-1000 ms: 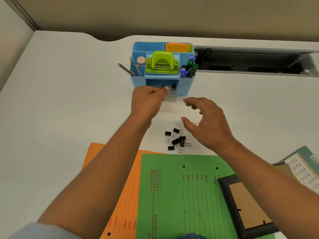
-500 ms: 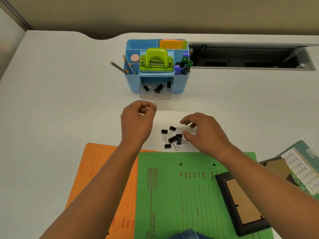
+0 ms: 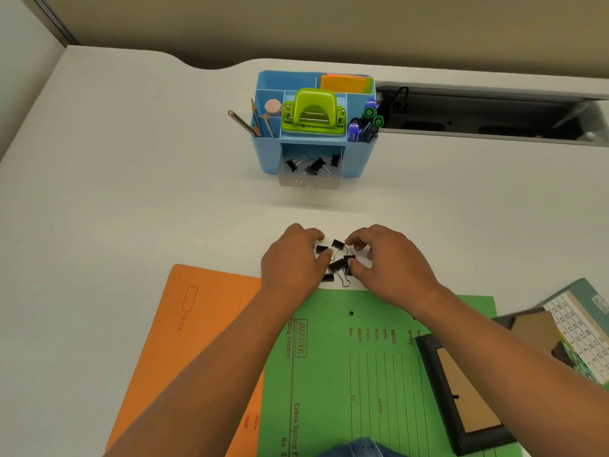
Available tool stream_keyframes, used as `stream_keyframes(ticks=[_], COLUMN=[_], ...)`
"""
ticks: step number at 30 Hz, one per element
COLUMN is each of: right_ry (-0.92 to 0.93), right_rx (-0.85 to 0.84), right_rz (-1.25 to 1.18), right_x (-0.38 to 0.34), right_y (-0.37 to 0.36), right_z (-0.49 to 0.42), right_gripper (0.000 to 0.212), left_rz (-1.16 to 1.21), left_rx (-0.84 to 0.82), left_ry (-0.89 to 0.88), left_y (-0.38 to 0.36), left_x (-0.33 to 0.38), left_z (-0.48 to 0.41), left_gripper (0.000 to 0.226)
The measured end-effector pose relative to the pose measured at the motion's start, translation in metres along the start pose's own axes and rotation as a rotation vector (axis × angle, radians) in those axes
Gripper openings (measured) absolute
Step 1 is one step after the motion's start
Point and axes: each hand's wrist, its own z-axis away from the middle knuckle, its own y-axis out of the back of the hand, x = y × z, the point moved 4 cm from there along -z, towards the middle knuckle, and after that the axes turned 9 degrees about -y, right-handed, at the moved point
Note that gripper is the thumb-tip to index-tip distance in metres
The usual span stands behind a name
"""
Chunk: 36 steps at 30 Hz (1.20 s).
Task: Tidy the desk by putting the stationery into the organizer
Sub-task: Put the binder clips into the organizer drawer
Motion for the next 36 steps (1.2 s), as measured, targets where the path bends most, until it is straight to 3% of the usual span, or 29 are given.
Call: stream_keyframes(ticks=[9, 18, 26, 33, 36], right_ry=[-0.014, -0.010, -0.007, -0.014, -0.020], right_rx=[0.028, -0.031, -0.036, -0.032, -0.035], right_rz=[-0.010, 0.290, 0.290, 0.246, 0.178], right_x=[0.007, 0.016, 0.015, 0.016, 0.015], right_y=[0.008, 0.005, 0.006, 0.006, 0.006], right_z=[-0.003, -0.003, -0.003, -0.004, -0.003], right_gripper=[0.029, 0.046, 0.048, 0.045, 0.042], left_rz=[-0.064, 0.079, -0.009, 0.112, 0.146], left_rx=[0.046, 0.379, 0.257, 0.469, 0.444], left_ry=[-0.008, -0.138, -0.054, -0.086, -0.118], left_y=[0.009, 0.093, 0.100, 0.094, 0.079], left_x=[0.007, 0.030, 0.025, 0.013, 0.007], left_z=[-0.012, -0.041, -0.078, -0.051, -0.030], left_gripper=[0.023, 0.022, 0.036, 0.027, 0.022])
